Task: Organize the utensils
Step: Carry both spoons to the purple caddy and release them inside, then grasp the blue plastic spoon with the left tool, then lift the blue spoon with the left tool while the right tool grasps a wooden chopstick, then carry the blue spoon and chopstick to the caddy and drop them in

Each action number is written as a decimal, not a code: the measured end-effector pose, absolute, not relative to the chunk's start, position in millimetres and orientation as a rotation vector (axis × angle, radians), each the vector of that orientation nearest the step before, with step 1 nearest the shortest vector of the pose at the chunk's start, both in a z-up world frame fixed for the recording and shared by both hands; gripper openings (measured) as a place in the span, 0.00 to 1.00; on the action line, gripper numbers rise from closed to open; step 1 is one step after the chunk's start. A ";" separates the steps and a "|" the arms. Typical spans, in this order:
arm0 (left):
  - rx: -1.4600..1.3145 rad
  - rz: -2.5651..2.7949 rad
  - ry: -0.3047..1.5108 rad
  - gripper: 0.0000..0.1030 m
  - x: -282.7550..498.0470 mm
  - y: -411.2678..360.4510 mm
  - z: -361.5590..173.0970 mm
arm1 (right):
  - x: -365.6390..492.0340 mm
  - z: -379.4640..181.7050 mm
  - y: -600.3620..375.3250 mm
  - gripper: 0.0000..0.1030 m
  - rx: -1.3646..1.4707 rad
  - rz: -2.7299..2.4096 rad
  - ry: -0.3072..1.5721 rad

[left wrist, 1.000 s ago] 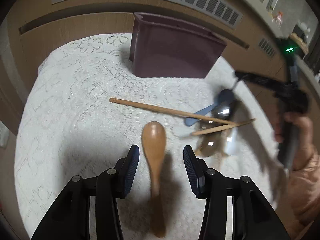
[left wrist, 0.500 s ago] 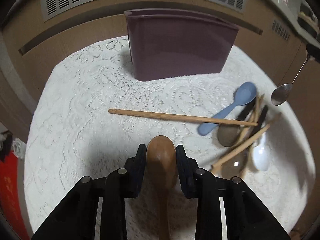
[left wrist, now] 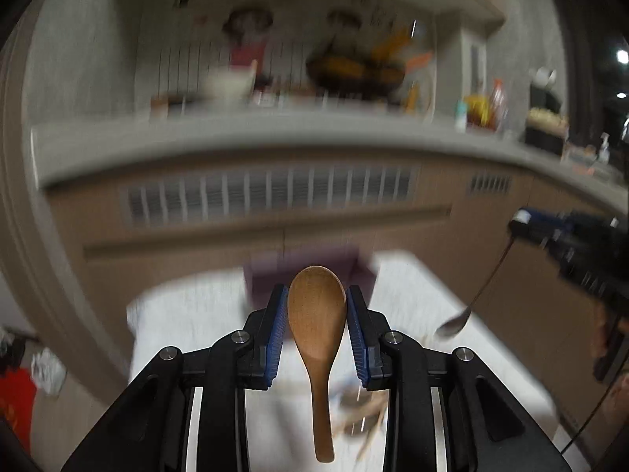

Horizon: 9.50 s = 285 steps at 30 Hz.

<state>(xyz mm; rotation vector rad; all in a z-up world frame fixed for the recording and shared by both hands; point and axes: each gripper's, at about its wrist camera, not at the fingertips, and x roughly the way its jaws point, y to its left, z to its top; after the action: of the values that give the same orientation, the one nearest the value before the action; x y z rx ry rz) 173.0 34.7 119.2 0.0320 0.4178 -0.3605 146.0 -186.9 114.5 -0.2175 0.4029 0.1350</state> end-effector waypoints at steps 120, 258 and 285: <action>-0.035 -0.434 0.764 0.29 246.1 15.4 -14.1 | 184.2 -50.8 -168.1 0.65 -0.147 0.145 0.878; -0.091 -0.380 0.562 0.09 358.2 35.2 71.5 | 382.1 110.6 -137.6 0.05 0.076 0.329 0.347; -0.013 -0.334 0.667 0.60 302.5 12.2 36.3 | 330.1 16.9 -172.3 0.71 0.049 0.225 0.663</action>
<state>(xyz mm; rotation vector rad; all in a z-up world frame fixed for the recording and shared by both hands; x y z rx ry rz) 302.5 12.2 36.3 -0.0130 0.6669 -0.3342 330.1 -172.3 16.9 0.0490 0.6634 0.2246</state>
